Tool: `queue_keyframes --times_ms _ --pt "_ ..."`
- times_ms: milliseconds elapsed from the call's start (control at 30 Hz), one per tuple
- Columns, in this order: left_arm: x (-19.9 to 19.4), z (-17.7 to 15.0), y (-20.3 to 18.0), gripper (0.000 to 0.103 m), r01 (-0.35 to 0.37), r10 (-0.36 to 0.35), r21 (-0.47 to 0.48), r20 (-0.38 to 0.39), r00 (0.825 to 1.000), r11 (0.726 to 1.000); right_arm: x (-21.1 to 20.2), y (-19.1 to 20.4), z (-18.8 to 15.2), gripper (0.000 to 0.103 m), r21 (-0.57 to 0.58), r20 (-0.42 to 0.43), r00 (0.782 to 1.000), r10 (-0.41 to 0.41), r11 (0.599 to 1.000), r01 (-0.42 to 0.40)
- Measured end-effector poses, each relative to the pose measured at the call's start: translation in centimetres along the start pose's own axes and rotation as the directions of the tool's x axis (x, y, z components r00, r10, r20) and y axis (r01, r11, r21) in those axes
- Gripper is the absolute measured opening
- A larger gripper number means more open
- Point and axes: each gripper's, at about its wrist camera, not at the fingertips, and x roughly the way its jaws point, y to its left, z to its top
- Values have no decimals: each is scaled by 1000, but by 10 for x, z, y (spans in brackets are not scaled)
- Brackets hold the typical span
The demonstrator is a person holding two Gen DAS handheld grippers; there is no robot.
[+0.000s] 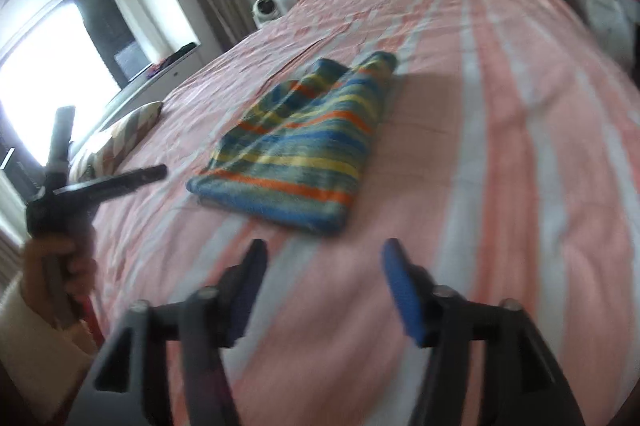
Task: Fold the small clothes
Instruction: 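Open both grippers and move them back to the folded sweater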
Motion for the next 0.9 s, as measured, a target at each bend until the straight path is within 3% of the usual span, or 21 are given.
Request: queue_keyframes --times_ms 200,433,500,567,633,733,833,900 --pt "-17 -3 -3 71 -24 24 20 31 999 1000 -15 5 -16 65 -52 9 995 -96 994 96" --pt "-18 -8 -8 76 -23 21 43 40 999 999 -20 10 -29 67 -57 10 993 -117 991 118" --pt "-10 -9 -11 83 37 -39 62 24 999 997 -19 11 -31 68 -57 12 993 -118 991 118" --pt "0 -7 -11 83 154 -154 71 -12 988 986 -17 9 -35 68 -57 10 992 -127 990 128" --pt "13 4 -14 83 228 -225 69 -49 973 971 -13 6 -38 68 -50 1 991 -132 990 132" --pt "34 34 -26 83 262 -255 98 -75 964 960 -7 0 -45 68 -31 -9 992 -123 992 123" --pt "69 69 -45 83 246 -229 156 -120 966 957 -2 -3 -53 69 -27 0 993 -118 993 118" --pt "102 89 -51 83 214 -195 123 -155 969 969 0 -2 -55 73 -35 8 994 -113 993 113"
